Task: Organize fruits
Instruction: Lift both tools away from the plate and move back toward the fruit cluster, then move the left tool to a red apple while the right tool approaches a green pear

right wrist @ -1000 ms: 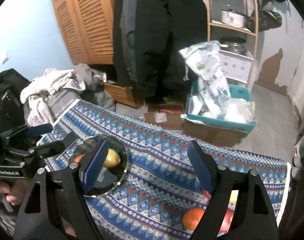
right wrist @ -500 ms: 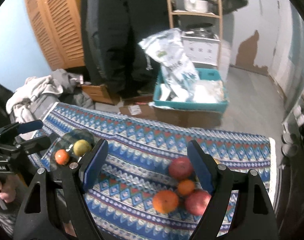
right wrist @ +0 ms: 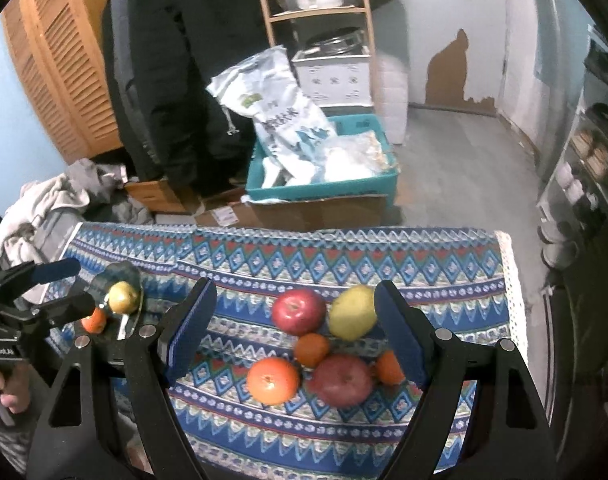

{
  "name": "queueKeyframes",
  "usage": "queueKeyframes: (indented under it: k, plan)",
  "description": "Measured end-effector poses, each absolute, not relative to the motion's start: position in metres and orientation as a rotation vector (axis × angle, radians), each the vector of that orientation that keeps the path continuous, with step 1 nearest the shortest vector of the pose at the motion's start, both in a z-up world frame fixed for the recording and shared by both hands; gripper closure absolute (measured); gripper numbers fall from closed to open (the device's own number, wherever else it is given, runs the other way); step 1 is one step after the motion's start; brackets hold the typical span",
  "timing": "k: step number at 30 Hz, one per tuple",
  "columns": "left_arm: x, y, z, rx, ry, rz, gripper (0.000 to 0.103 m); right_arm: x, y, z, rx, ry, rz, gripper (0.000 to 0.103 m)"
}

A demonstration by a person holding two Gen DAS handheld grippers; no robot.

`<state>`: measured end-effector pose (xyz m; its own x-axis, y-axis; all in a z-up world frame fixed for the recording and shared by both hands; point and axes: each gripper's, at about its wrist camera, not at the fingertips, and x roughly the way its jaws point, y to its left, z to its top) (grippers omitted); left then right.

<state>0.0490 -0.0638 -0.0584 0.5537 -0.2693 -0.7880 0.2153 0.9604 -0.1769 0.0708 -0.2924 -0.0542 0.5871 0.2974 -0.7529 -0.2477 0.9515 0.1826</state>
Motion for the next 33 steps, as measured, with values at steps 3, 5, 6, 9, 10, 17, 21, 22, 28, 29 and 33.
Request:
queueKeyframes:
  k: [3, 5, 6, 9, 10, 17, 21, 22, 28, 29, 33]
  plan:
    - [0.054, -0.075, -0.063, -0.05, 0.954, -0.301, 0.017, 0.074, -0.3, -0.059, 0.063, 0.898, 0.303, 0.021]
    - [0.056, -0.081, -0.066, -0.041, 0.963, -0.308, 0.017, 0.075, -0.304, -0.063, 0.063, 0.905, 0.293, 0.021]
    - [0.058, -0.083, -0.068, -0.038, 0.966, -0.309, 0.017, 0.076, -0.306, -0.065, 0.064, 0.911, 0.289, 0.021]
    - [0.064, -0.091, -0.071, -0.023, 0.974, -0.316, 0.017, 0.078, -0.312, -0.072, 0.067, 0.926, 0.28, 0.021]
    - [0.066, -0.093, -0.073, -0.019, 0.977, -0.32, 0.017, 0.078, -0.313, -0.074, 0.068, 0.929, 0.278, 0.021]
    - [0.084, -0.11, -0.087, 0.042, 1.01, -0.346, 0.017, 0.088, -0.319, -0.095, 0.066, 0.983, 0.256, 0.021]
    - [0.096, -0.118, -0.097, 0.052, 1.026, -0.359, 0.017, 0.097, -0.318, -0.105, 0.063, 1.011, 0.258, 0.021]
    - [0.099, -0.12, -0.1, 0.053, 1.03, -0.361, 0.017, 0.1, -0.318, -0.109, 0.065, 1.021, 0.256, 0.021]
    - [0.119, -0.127, -0.119, 0.045, 1.067, -0.364, 0.017, 0.115, -0.316, -0.129, 0.065, 1.065, 0.255, 0.021]
    - [0.121, -0.127, -0.122, 0.046, 1.069, -0.366, 0.017, 0.118, -0.316, -0.133, 0.064, 1.074, 0.256, 0.021]
    - [0.133, -0.132, -0.137, 0.064, 1.076, -0.37, 0.017, 0.131, -0.312, -0.153, 0.064, 1.113, 0.261, 0.021]
